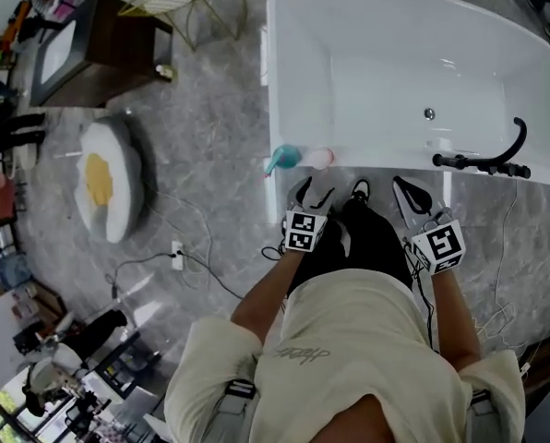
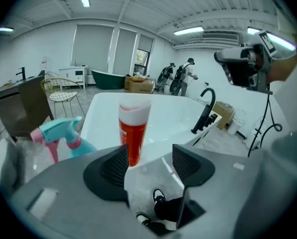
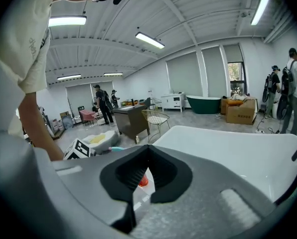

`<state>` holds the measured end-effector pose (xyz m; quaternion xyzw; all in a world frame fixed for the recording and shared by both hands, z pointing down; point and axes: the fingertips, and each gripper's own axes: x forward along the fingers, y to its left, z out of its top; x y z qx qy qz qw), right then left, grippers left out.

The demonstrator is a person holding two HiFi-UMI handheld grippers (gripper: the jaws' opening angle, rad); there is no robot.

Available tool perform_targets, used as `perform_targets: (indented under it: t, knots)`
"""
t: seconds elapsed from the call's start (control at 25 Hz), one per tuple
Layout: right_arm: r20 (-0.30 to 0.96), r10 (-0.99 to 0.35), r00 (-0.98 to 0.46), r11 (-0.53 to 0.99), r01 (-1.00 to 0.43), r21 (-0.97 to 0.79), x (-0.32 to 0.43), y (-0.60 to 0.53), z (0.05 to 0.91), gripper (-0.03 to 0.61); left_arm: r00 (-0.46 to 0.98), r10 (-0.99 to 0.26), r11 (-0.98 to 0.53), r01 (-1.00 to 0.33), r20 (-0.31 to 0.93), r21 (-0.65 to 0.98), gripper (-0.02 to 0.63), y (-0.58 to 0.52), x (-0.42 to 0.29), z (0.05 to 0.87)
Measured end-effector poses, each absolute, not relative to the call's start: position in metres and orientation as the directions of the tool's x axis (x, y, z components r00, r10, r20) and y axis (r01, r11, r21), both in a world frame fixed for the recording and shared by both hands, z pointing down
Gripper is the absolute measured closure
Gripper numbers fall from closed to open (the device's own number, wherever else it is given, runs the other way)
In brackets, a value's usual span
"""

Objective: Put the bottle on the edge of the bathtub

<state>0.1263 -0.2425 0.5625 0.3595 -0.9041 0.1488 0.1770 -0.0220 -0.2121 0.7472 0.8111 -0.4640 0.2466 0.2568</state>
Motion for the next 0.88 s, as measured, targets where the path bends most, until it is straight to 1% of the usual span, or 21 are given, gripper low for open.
perform_targets:
  t: [0.08,0.12,0.2,0.32,0.44,0.64,0.76,0.88]
  knots:
    - [0.400,-0.632,-0.664,0.680,-0.723,-0.126,0.125,-0.245,0.554,0.577,0.478,-0.654,-0.456,-0.868,0.587,0.199,0.335,-0.224,-0.024,0.717]
    - [0.395,-0.644,-0.655,0.669,-0.733,-0.124,0.123,-0.242,0.549,0.577,0.477,-0.667,-0.449,-0.870,0.572,0.202,0.361,-0.223,-0.029,0.701]
    - [0.390,-0.666,-0.636,0.642,-0.755,-0.136,0.117,-0.228,0.536,0.577,0.464,-0.695,-0.423,-0.881,0.549,0.209,0.503,-0.211,-0.042,0.670]
    - [0.360,-0.709,-0.606,0.604,-0.786,-0.134,0.115,-0.223,0.524,0.577,0.476,-0.724,-0.417,-0.879,0.499,0.233,0.528,-0.215,-0.051,0.637]
    - [0.332,-0.748,-0.575,0.578,-0.810,-0.099,0.120,-0.226,0.509,0.577,0.498,-0.740,-0.443,-0.867,0.452,0.229,0.599,-0.228,-0.050,0.608]
    - [0.292,-0.788,-0.542,0.553,-0.831,-0.051,0.131,-0.228,0.480,0.577,0.508,-0.767,-0.519,-0.851,0.393,0.086,0.601,-0.246,-0.039,0.555]
    - [0.242,-0.806,-0.541,0.549,-0.835,-0.037,0.140,-0.228,0.458,0.577,0.539,-0.750,-0.550,-0.830,0.382,0.090,0.601,-0.250,-0.027,0.524]
    - [0.164,-0.822,-0.545,0.550,-0.835,-0.016,0.146,-0.238,0.429,0.577,0.551,-0.764,-0.552,-0.828,0.335,0.103,0.601,-0.266,-0.022,0.481]
